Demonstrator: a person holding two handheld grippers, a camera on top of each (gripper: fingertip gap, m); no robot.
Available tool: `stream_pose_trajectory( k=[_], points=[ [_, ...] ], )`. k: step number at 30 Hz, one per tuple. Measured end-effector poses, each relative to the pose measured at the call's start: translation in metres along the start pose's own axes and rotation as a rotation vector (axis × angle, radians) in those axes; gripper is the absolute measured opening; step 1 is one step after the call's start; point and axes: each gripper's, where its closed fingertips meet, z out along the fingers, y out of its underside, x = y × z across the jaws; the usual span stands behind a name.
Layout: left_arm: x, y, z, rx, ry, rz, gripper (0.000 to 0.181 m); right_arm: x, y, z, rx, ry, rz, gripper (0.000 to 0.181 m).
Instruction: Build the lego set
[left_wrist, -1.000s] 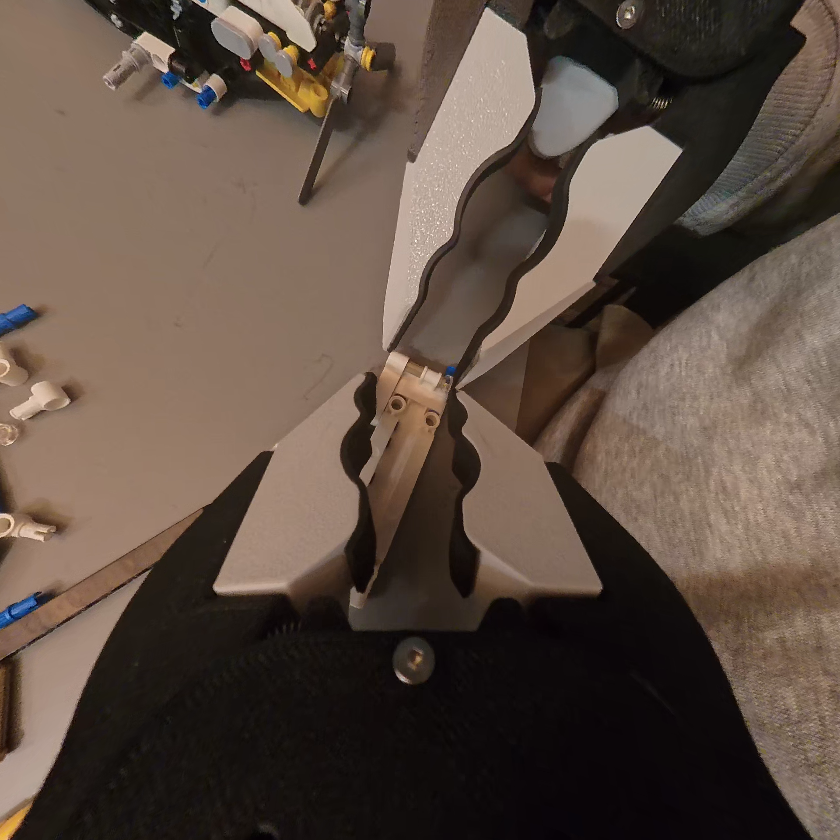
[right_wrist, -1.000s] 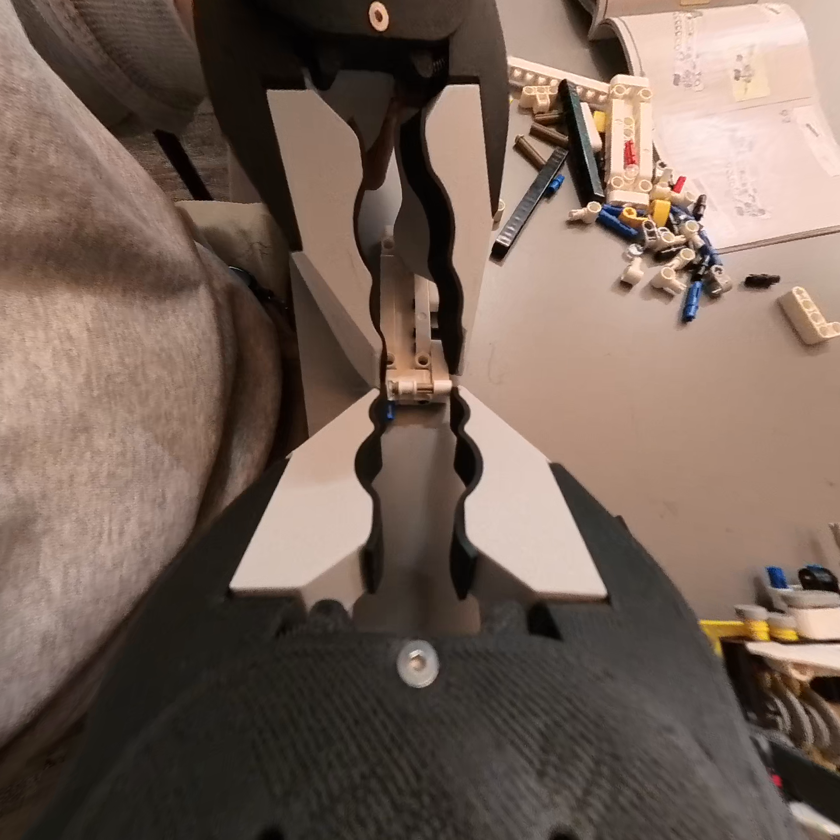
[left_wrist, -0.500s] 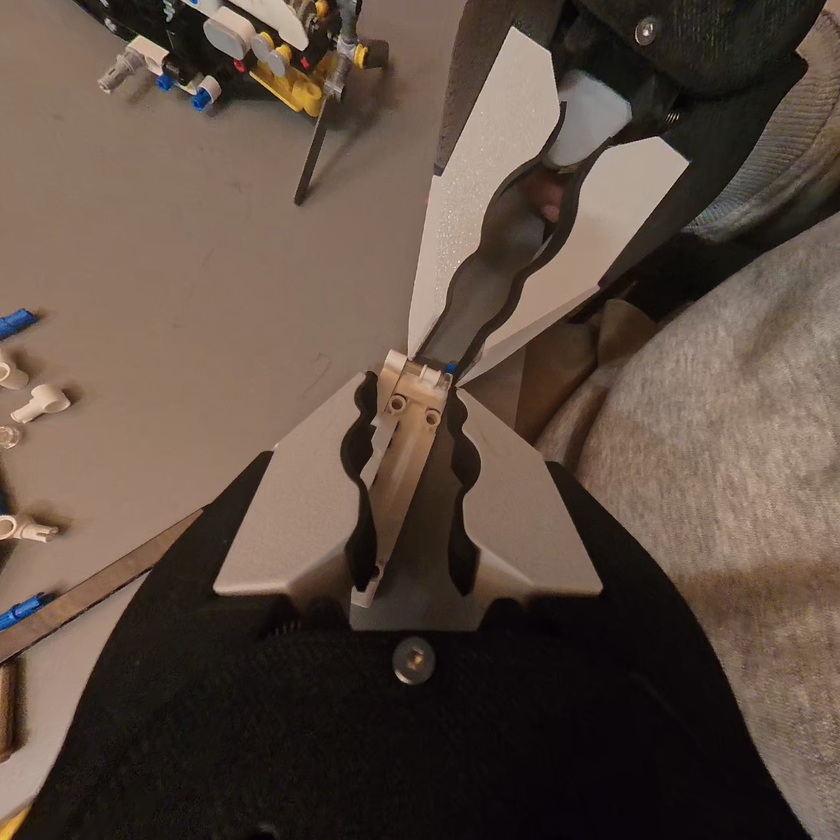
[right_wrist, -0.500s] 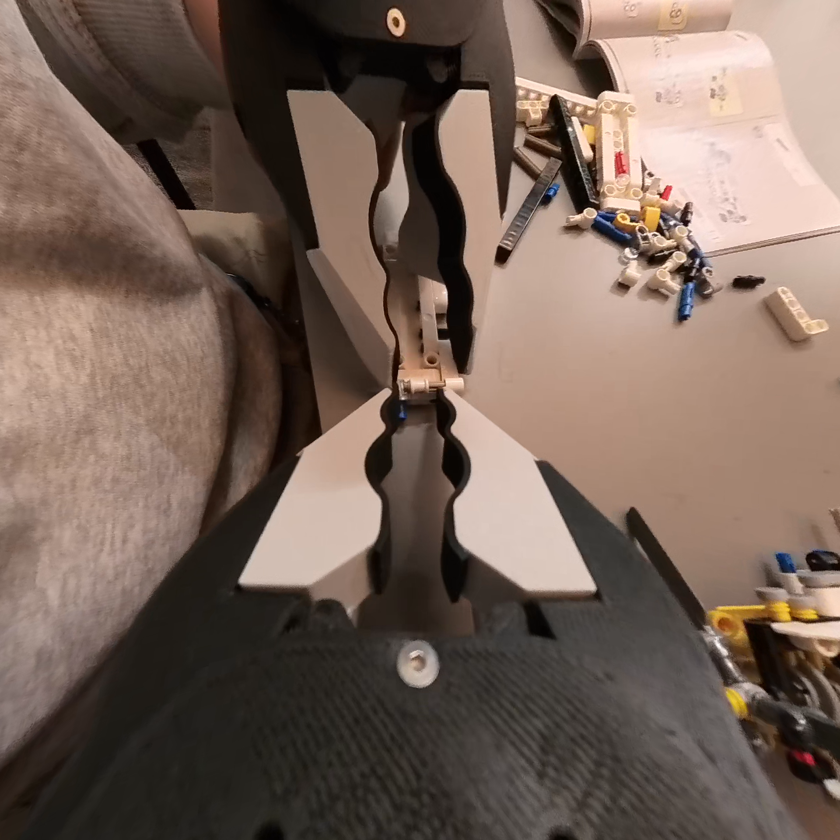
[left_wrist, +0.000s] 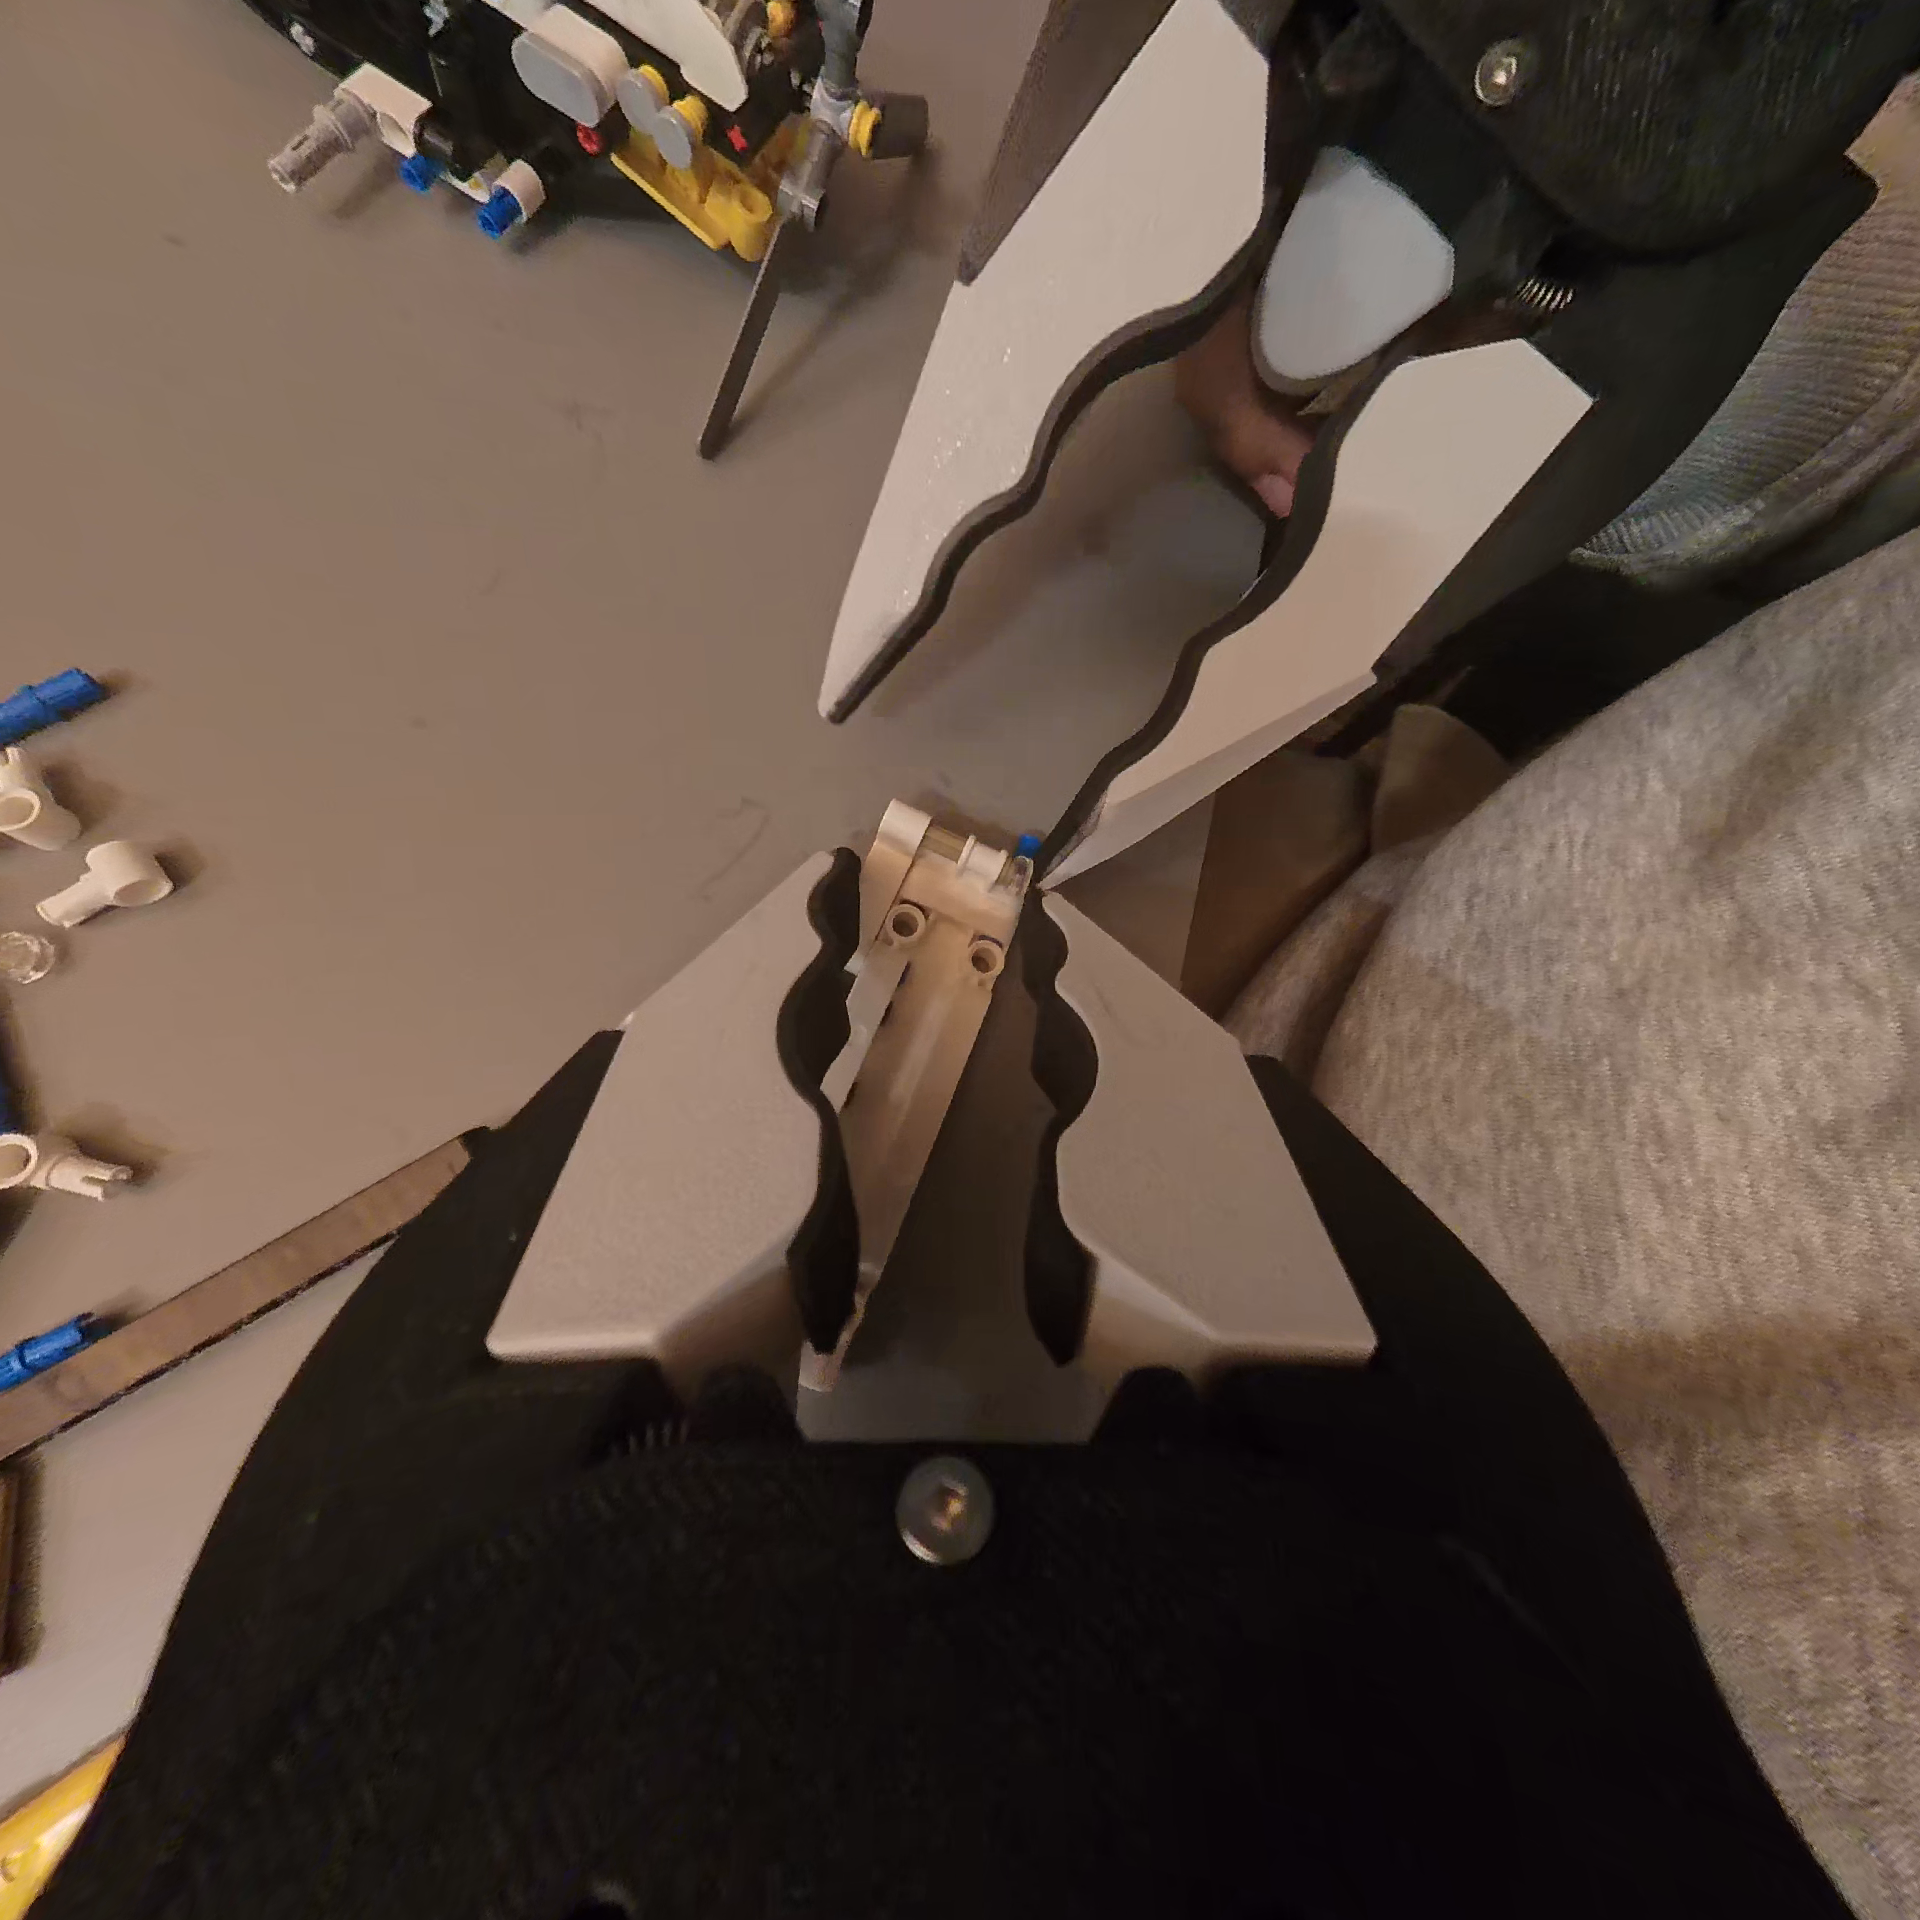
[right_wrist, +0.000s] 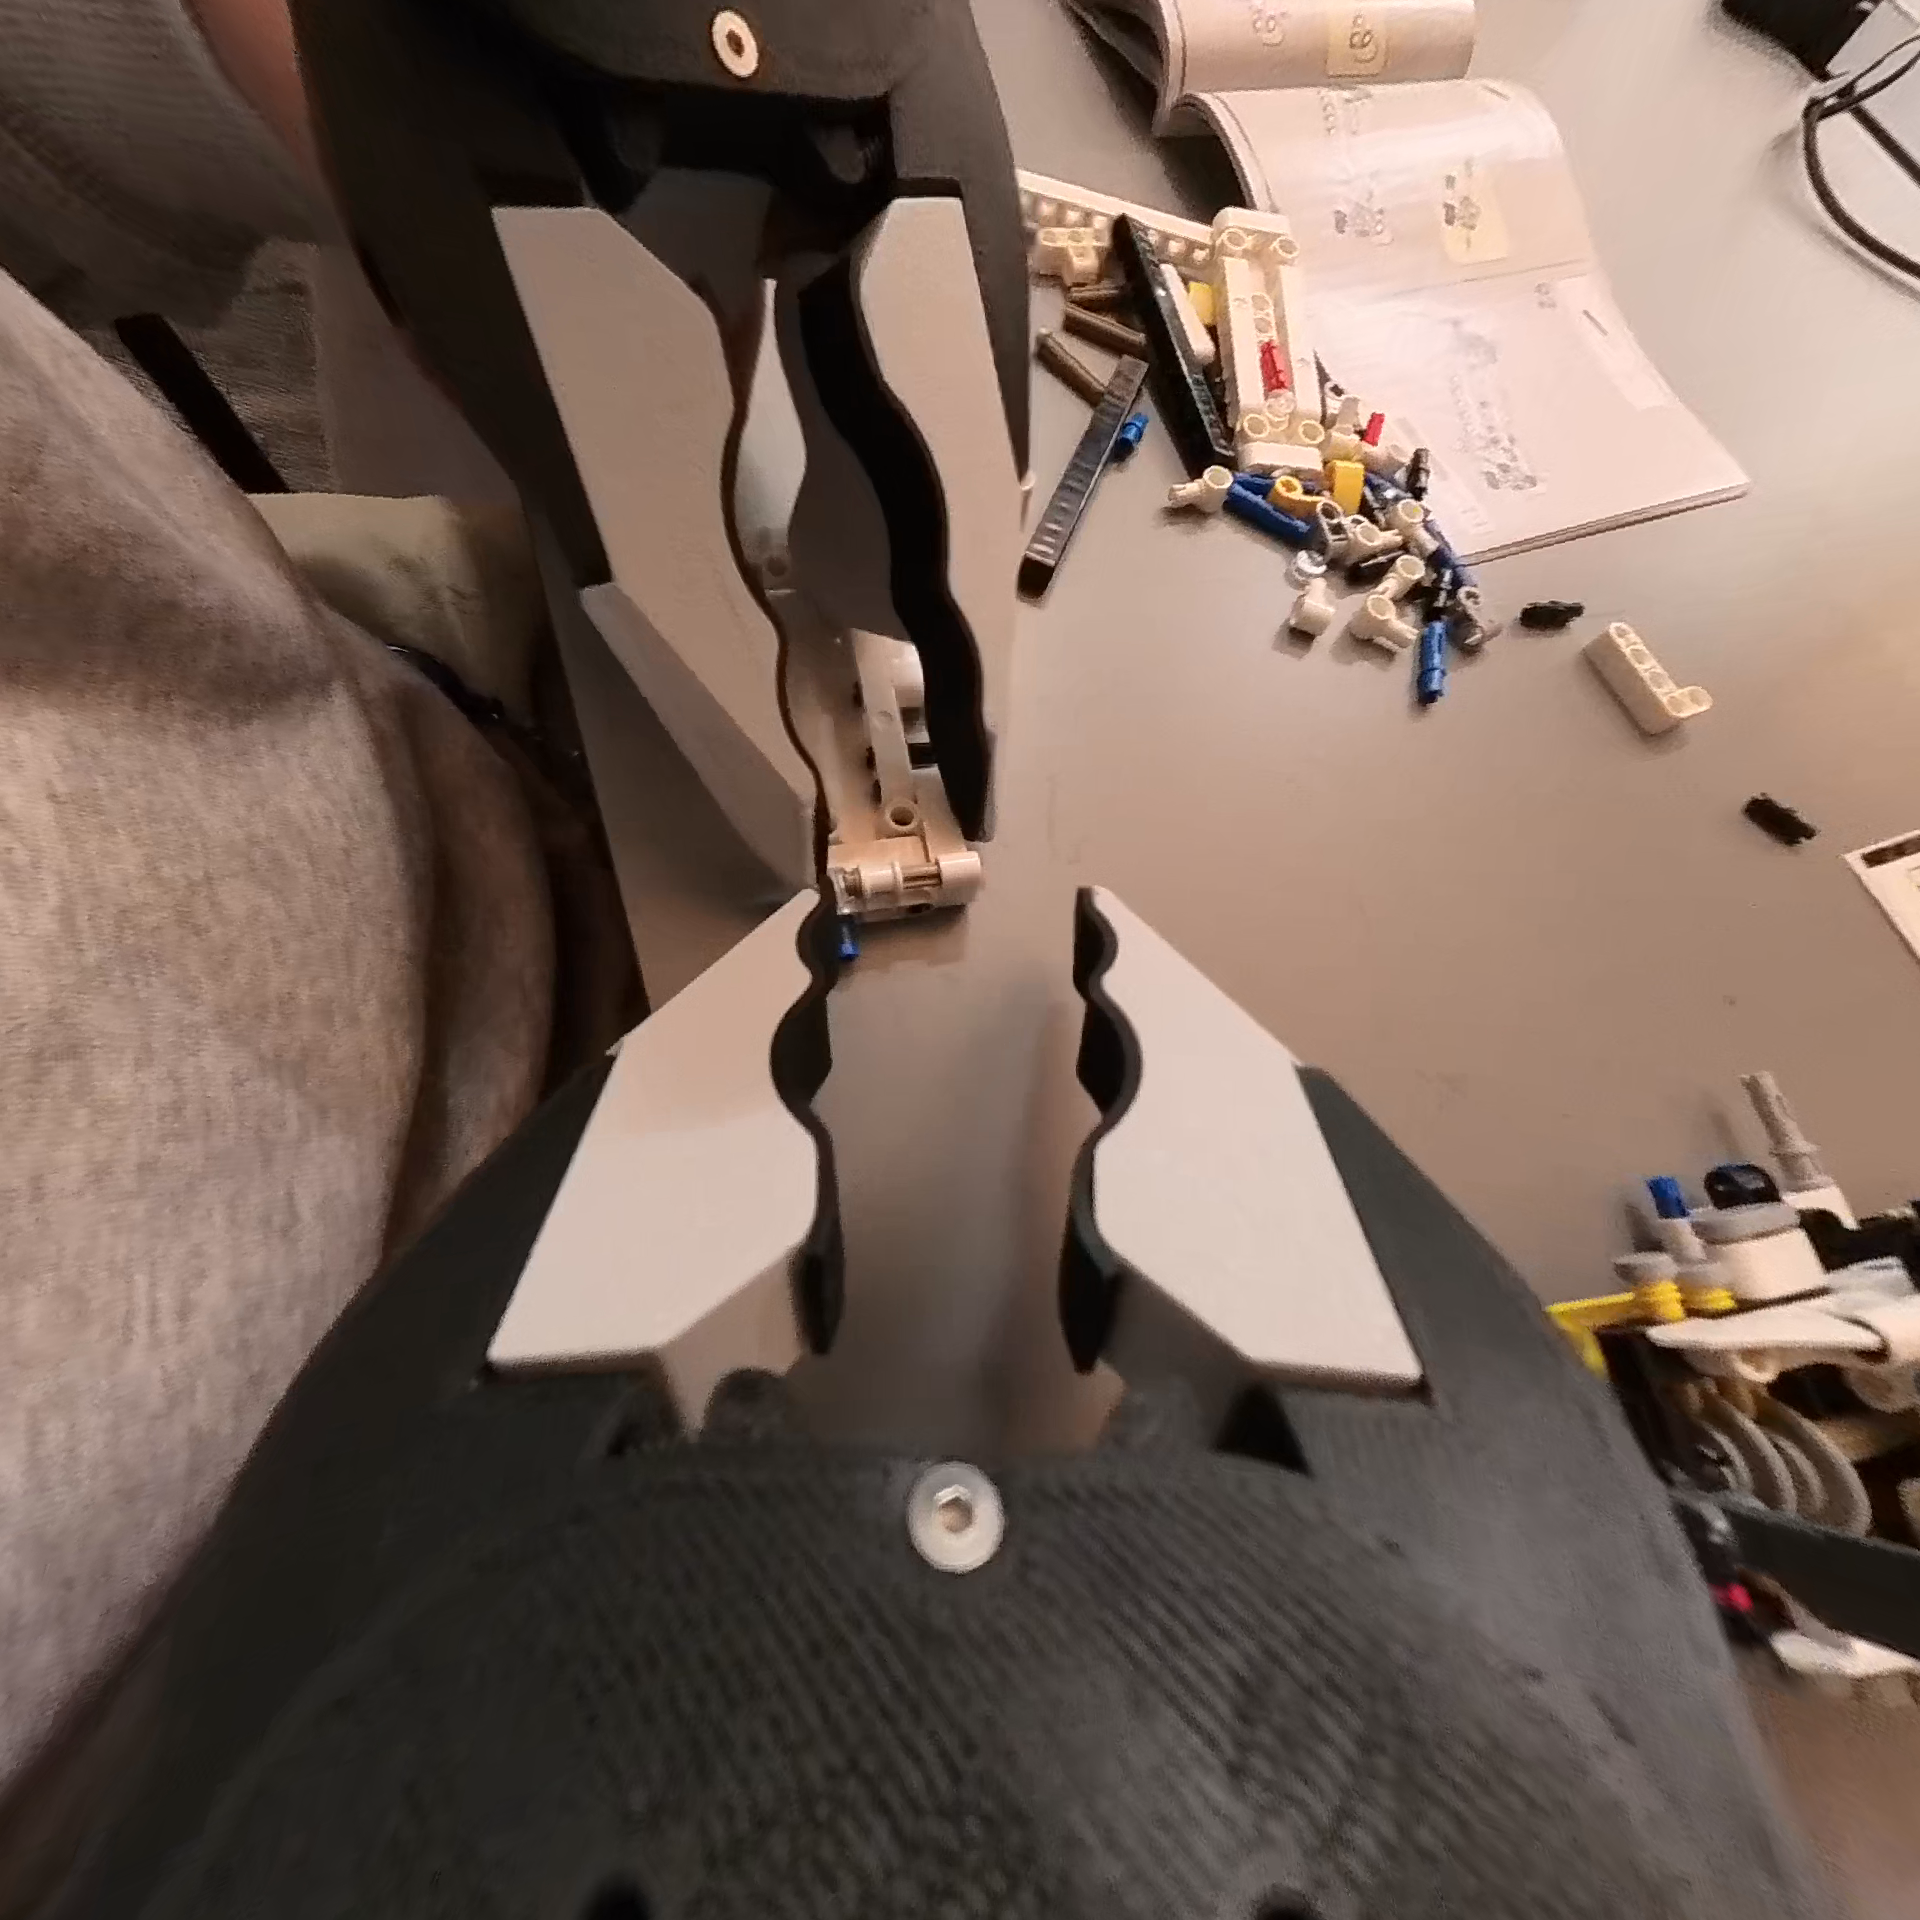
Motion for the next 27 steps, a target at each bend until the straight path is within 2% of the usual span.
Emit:
stream_pose_trajectory(
  k=[6, 12, 27],
  points=[
    [0.001, 0.001, 0.0, -0.003, -0.013, 0.009, 0.029, -0.012, -0.002, 0.002, -0.002, -0.1, -0.001, 0.025],
    [0.001, 0.002, 0.0, -0.005, -0.023, 0.026, 0.029, -0.011, -0.002, 0.003, -0.007, -0.099, 0.021, 0.024],
    [0.001, 0.0, 0.0, -0.006, -0.029, 0.102, 0.026, -0.011, -0.002, 0.004, -0.038, -0.184, -0.084, 0.024]
  ],
)
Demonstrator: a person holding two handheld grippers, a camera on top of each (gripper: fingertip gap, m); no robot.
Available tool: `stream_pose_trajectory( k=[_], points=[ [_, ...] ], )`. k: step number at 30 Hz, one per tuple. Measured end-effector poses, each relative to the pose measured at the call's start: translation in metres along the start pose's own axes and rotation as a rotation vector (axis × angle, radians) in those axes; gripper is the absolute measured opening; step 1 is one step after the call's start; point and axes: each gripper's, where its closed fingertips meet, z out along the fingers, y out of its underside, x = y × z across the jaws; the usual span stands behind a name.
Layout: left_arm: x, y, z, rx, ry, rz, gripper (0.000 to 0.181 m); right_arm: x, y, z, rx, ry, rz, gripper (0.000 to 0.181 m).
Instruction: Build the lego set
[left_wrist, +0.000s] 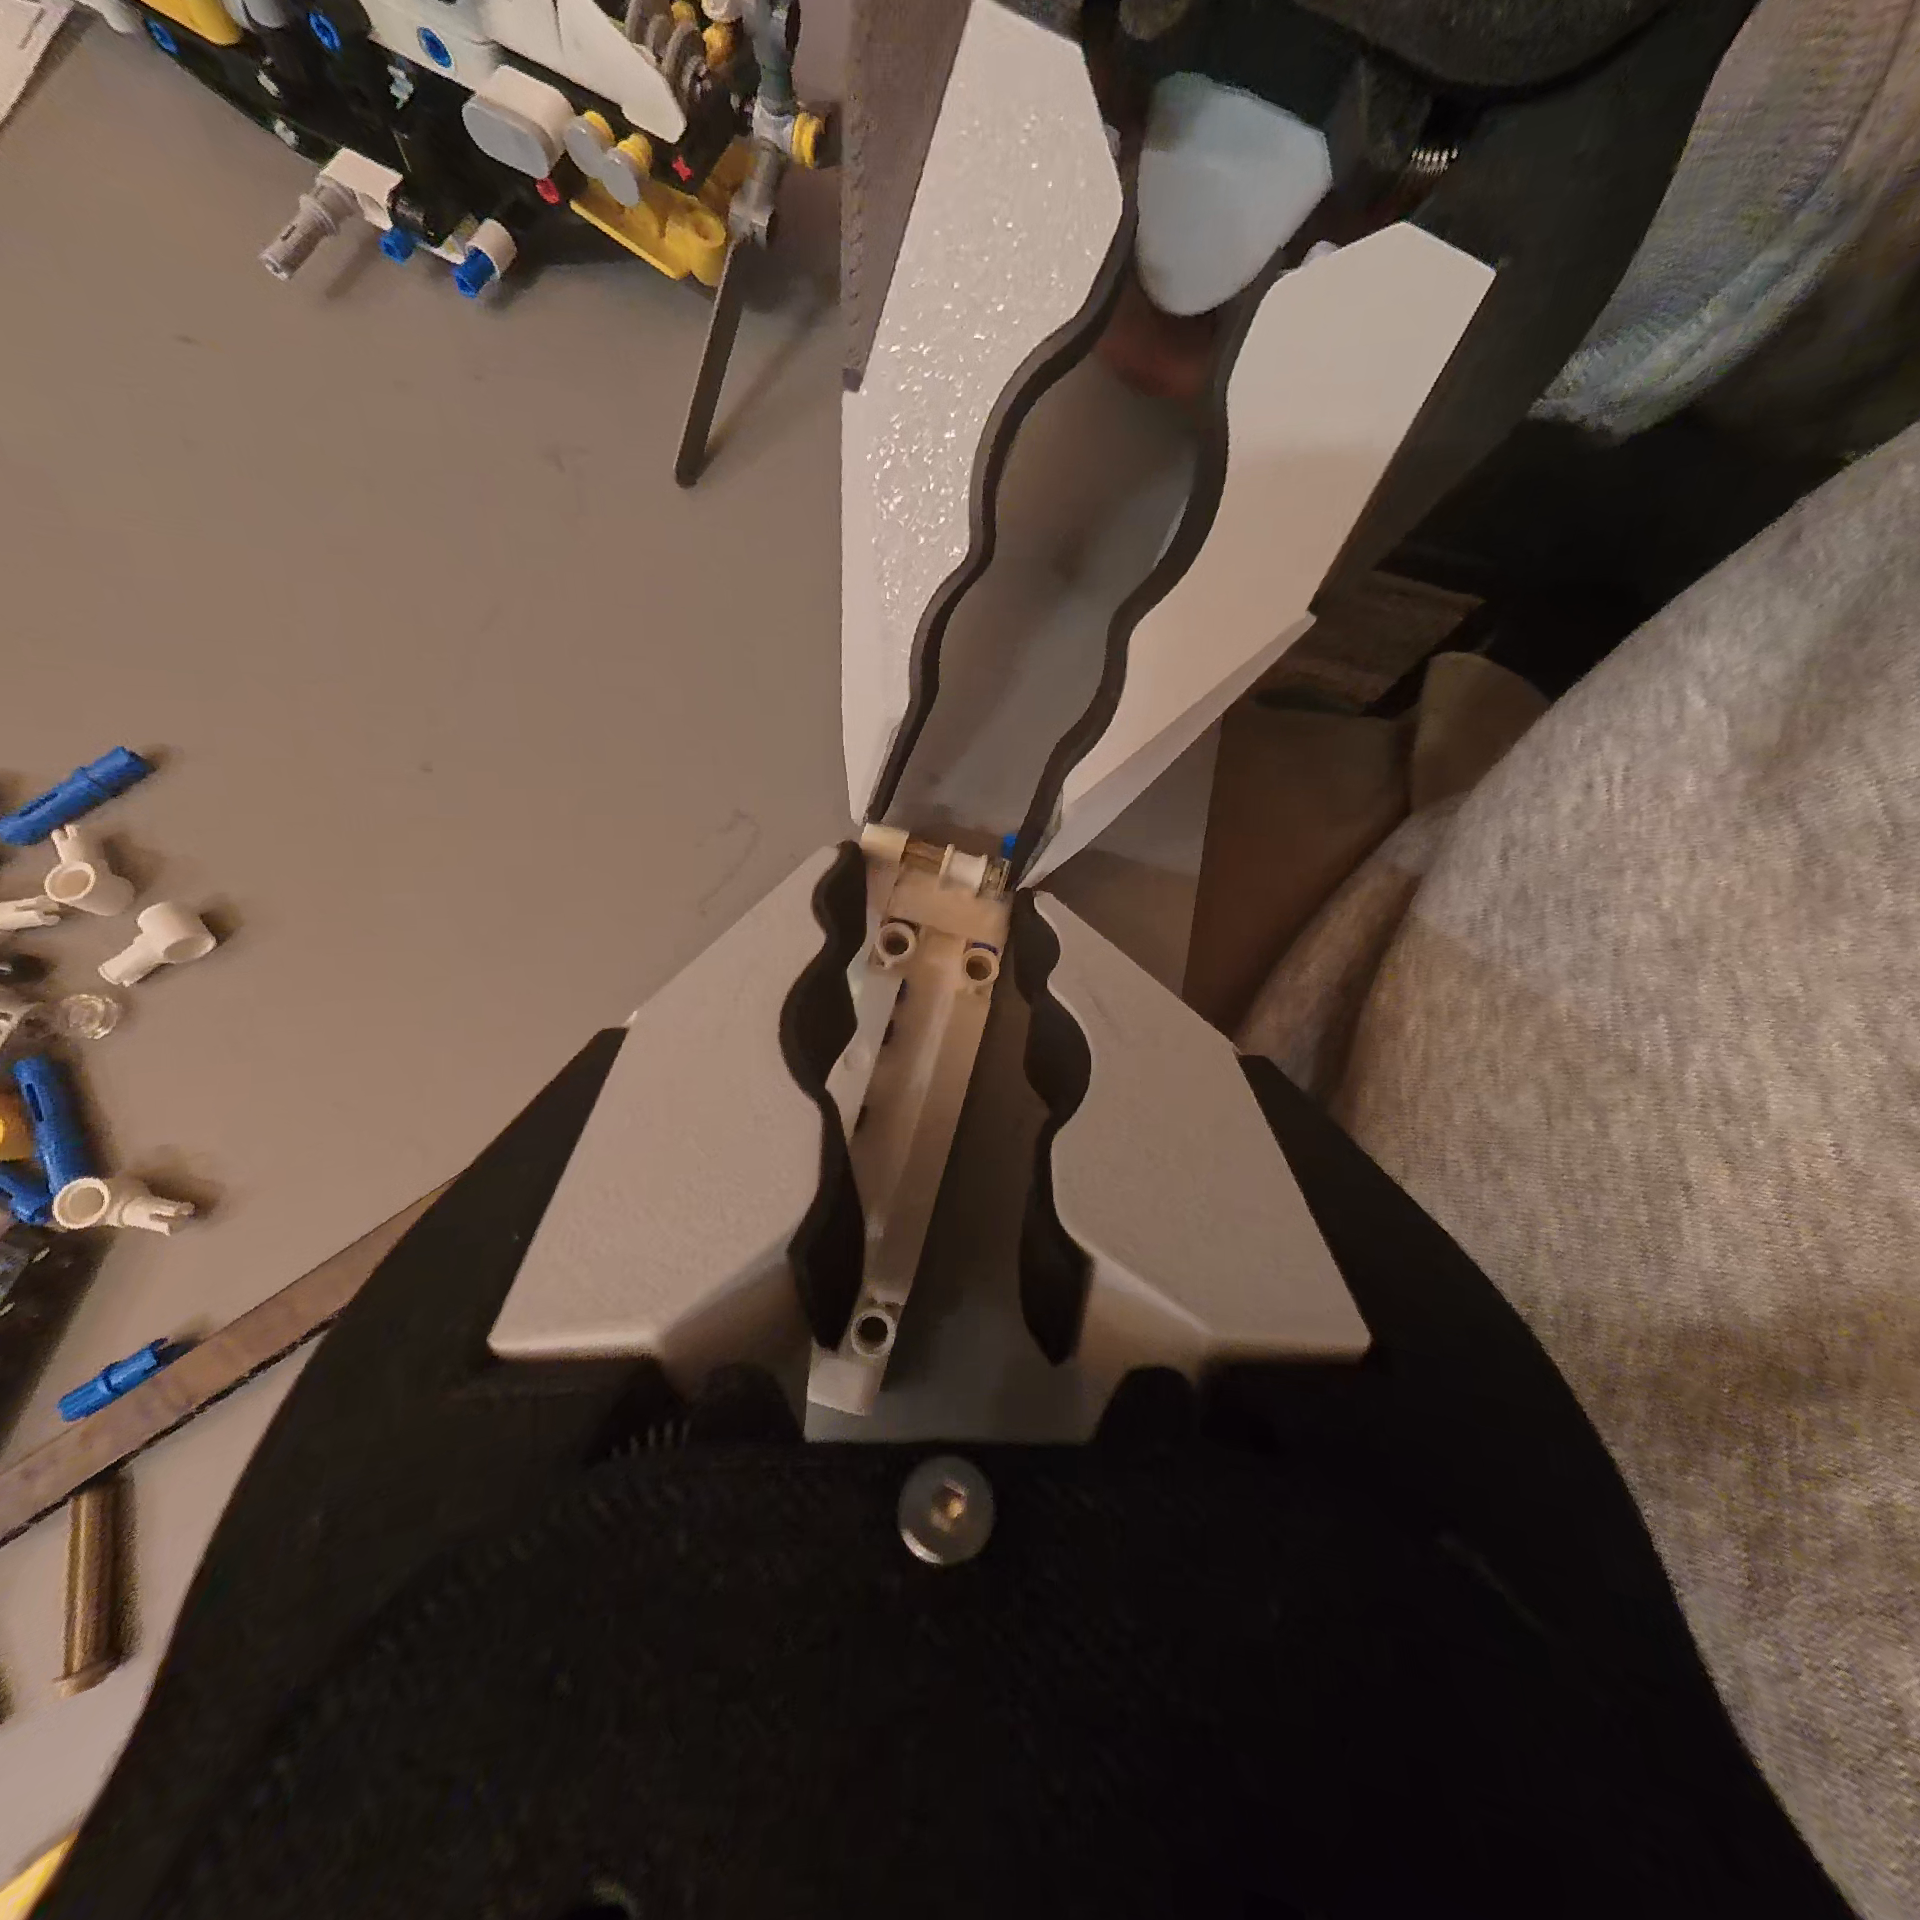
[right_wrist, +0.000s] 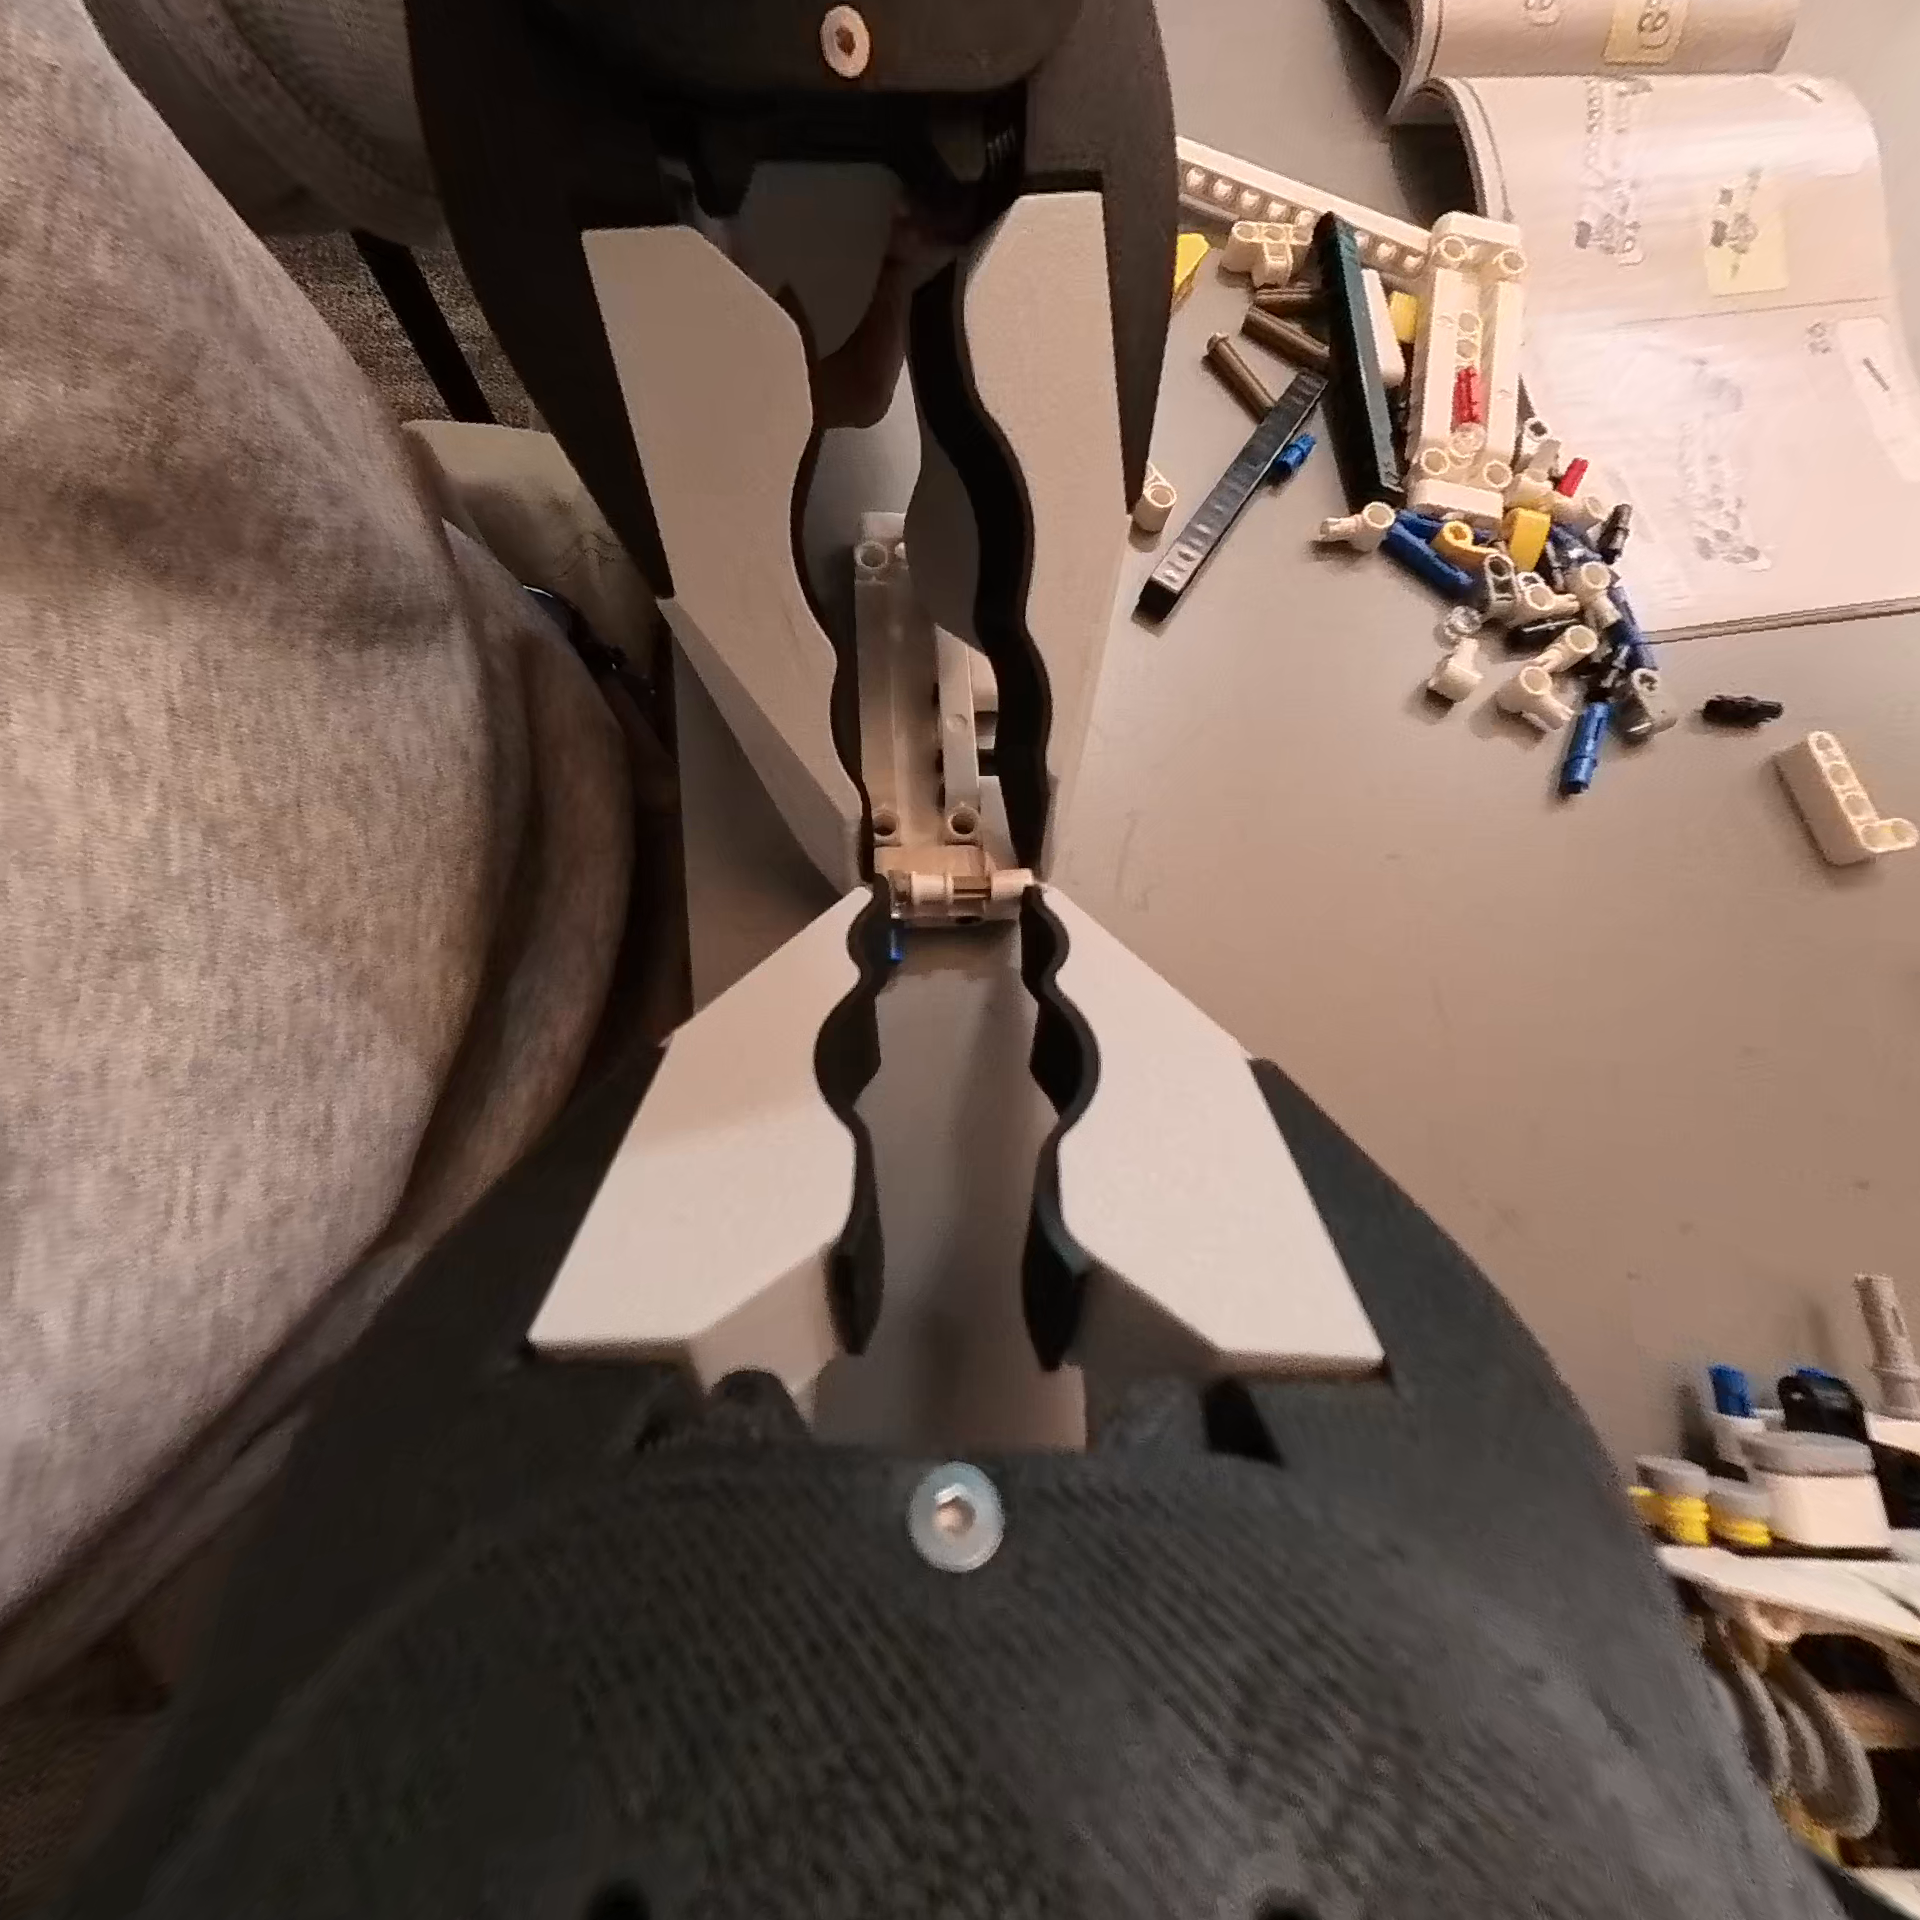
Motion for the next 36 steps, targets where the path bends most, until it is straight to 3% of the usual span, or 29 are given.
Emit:
stream_pose_trajectory(
  k=[8, 15, 21, 27, 31, 36],
  points=[
    [0.0, 0.0, 0.0, 0.002, 0.004, -0.006, 0.026, 0.0, 0.0, 0.0, -0.011, -0.024, -0.008, 0.024],
    [-0.003, 0.0, -0.002, 0.008, -0.001, -0.002, 0.025, 0.003, -0.001, 0.0, 0.016, 0.043, 0.04, 0.024],
    [-0.002, 0.0, -0.003, 0.016, 0.022, -0.033, 0.027, 0.009, -0.003, -0.002, 0.04, 0.084, 0.039, 0.039],
    [-0.007, -0.001, -0.013, 0.039, 0.002, -0.048, 0.045, 0.012, -0.002, 0.001, 0.003, 0.053, 0.042, 0.043],
    [-0.009, -0.007, -0.028, 0.108, 0.019, -0.088, 0.047, 0.012, -0.004, 0.004, -0.006, 0.052, 0.029, 0.046],
    [-0.018, 0.003, -0.024, 0.06, -0.019, -0.068, 0.045, 0.012, -0.005, 0.009, -0.002, 0.029, 0.053, 0.042]
  ],
)
